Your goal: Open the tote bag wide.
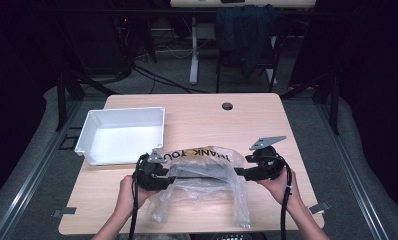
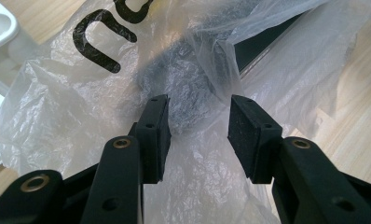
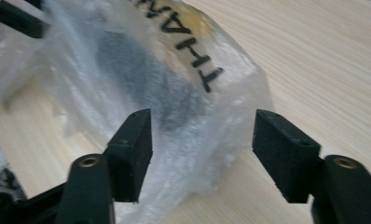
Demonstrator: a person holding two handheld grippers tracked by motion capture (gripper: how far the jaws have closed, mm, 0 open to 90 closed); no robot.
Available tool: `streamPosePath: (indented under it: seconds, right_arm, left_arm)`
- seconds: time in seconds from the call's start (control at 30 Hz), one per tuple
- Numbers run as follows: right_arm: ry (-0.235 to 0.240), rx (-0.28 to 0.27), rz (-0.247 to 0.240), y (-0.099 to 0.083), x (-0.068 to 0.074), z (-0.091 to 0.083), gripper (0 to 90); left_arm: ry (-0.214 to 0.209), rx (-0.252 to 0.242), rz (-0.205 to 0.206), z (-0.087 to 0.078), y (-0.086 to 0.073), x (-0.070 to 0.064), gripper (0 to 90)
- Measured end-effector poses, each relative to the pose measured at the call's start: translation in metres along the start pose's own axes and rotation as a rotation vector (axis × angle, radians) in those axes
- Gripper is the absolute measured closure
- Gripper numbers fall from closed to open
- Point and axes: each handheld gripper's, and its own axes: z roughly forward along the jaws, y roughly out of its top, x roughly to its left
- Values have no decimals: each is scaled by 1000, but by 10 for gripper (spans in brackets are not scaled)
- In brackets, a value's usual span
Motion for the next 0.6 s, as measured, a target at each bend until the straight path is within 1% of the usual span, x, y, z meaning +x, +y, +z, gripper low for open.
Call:
streamPosePath:
  seconds: [0.07,0.1,0.13,0.17,0.27,0.3,0.33,0.37,0.4,0.43,0.47,0.53,0.57,0.6]
  right_arm:
    - [39,14,-31,1,9,2,295]
    - [57,28,-58,1,12,5,275]
    - [72,47,-74,1,16,9,243]
    - [73,71,-94,1,20,14,218]
    - [55,125,-125,-1,26,27,258]
    - [49,129,-127,-2,27,30,293]
    - [45,147,-137,-2,26,33,318]
    - [41,148,-144,-2,26,34,366]
    - [29,149,-143,-2,27,35,438]
    - [29,159,-143,-2,26,36,455]
    - [20,157,-143,-3,25,37,535]
    - [13,160,-136,-4,24,38,608]
    - [13,155,-136,-4,23,39,659]
    - [13,155,-131,-5,22,38,682]
  left_arm:
    - [-1,0,-2,0,0,0,575]
    - [0,-1,-2,0,0,0,574]
    - [0,-2,-3,0,0,0,570]
    - [-1,-2,-4,0,0,0,567]
    - [-2,-5,-7,-1,0,1,562]
    - [0,-6,-6,-1,-1,1,562]
    - [2,-5,-6,-1,-1,1,560]
    - [3,-3,-4,-1,-1,2,560]
    - [3,-6,-4,-1,-1,2,557]
    - [1,-6,-4,-2,-1,2,553]
    - [0,-6,-3,-2,-1,2,550]
    - [-1,-10,-1,-3,-1,2,543]
    - [-6,-10,2,-3,0,2,537]
    - [-7,-15,-1,-4,0,2,535]
